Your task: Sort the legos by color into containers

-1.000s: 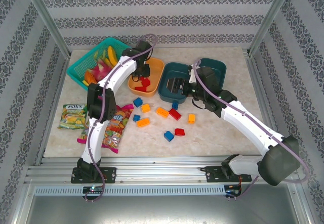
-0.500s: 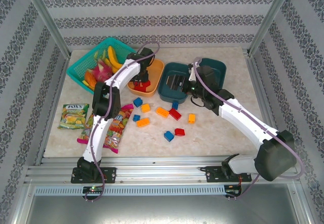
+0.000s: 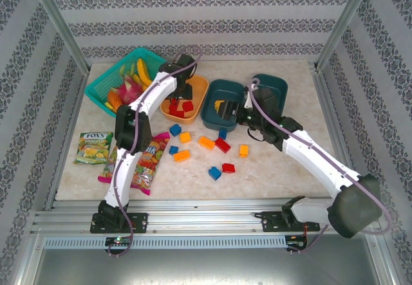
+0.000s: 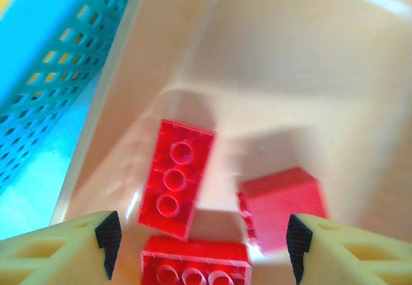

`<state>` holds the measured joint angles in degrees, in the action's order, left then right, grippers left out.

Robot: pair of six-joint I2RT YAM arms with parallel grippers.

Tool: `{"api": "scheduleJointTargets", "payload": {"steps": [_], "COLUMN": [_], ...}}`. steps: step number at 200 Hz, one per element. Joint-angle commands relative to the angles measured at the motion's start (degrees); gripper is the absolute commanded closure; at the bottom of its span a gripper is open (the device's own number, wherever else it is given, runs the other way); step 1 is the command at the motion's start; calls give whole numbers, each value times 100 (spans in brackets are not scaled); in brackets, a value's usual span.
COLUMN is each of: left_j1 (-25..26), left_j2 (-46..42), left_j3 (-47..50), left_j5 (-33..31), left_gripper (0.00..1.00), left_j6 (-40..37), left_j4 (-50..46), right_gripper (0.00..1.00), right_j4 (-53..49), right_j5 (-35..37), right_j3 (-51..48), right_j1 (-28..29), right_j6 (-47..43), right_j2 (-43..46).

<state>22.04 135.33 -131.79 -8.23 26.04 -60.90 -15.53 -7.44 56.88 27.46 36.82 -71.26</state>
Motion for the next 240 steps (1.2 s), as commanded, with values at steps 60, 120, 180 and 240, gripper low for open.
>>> {"api": "scheduleJointTargets", "payload": {"steps": [60, 120, 180, 240], "left_j1": [758, 1612, 1760, 1482], "left_j2": [-3646, -5053, -5177, -5160], "left_j3": [3743, 6142, 6429, 5706], "left_j5": [2752, 3197, 3041, 2755], "left_gripper": [13, 12, 13, 13], "left_j6": [870, 1477, 1625, 1964], "left_j4": [2136, 3290, 3427, 3176], "right_gripper": [19, 30, 53, 71], "right_j4": [-2210, -2194, -2091, -2607], "right_j5": [562, 246, 404, 1213], "right_j3": [-225, 3, -8, 842], "right_j1": [-110, -361, -367, 228], "right_j6": [-61, -156, -92, -460], "right_j2": [-926, -2258, -2594, -1796]}}
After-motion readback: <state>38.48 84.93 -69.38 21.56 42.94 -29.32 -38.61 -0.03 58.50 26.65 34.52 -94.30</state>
